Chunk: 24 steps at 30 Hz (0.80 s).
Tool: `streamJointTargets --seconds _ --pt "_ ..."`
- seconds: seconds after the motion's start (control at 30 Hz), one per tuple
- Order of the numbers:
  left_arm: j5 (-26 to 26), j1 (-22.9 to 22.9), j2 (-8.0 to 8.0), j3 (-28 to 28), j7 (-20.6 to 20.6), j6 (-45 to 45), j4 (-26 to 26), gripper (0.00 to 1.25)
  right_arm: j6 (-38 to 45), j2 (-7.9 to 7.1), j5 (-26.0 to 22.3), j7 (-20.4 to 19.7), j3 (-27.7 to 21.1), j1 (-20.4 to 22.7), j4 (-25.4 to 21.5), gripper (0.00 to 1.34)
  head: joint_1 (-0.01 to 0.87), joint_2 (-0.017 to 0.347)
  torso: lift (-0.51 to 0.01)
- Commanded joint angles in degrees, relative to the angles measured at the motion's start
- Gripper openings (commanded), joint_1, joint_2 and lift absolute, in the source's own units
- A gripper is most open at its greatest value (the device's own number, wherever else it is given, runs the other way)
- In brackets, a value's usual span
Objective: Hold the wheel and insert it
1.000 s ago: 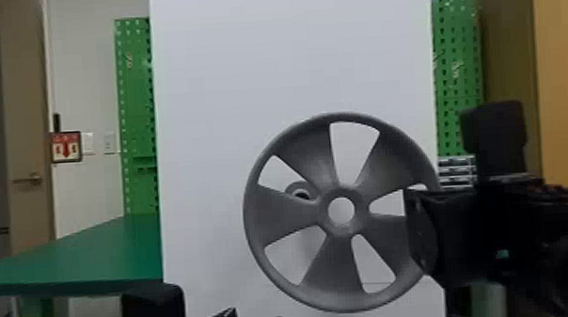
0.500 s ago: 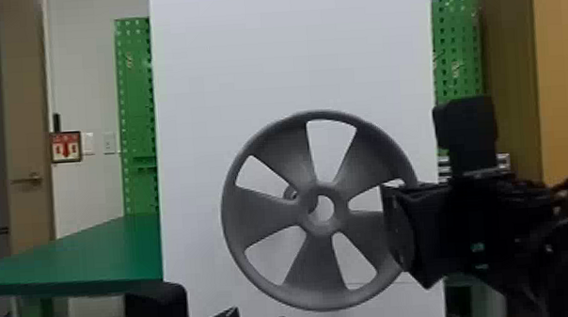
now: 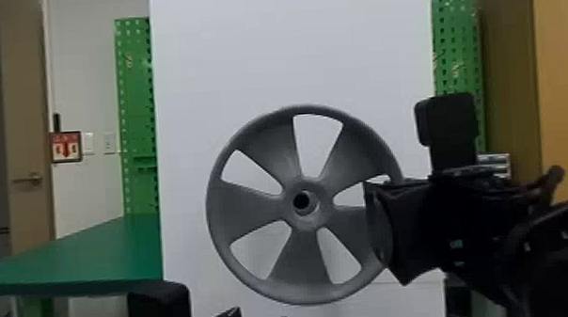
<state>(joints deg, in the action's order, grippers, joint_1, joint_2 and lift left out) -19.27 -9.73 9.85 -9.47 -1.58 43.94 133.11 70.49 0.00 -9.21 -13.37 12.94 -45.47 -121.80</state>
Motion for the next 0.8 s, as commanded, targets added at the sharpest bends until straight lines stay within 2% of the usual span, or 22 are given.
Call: streamJointTargets --seconds 0.0,0.77 --pt "-0.1 0.0 0.00 0.0 0.0 0.0 0.0 0.72 -0.3 0.05 -0.5 -0.2 0.5 -0.3 0.3 0.21 0.005 0.107 -0.479" --pt "0.0 0.0 0.09 0.1 0.0 0.0 0.0 0.72 -1.2 0.05 -1.4 -0.3 0.4 -0.2 0.9 0.21 0.005 0.107 -0.479"
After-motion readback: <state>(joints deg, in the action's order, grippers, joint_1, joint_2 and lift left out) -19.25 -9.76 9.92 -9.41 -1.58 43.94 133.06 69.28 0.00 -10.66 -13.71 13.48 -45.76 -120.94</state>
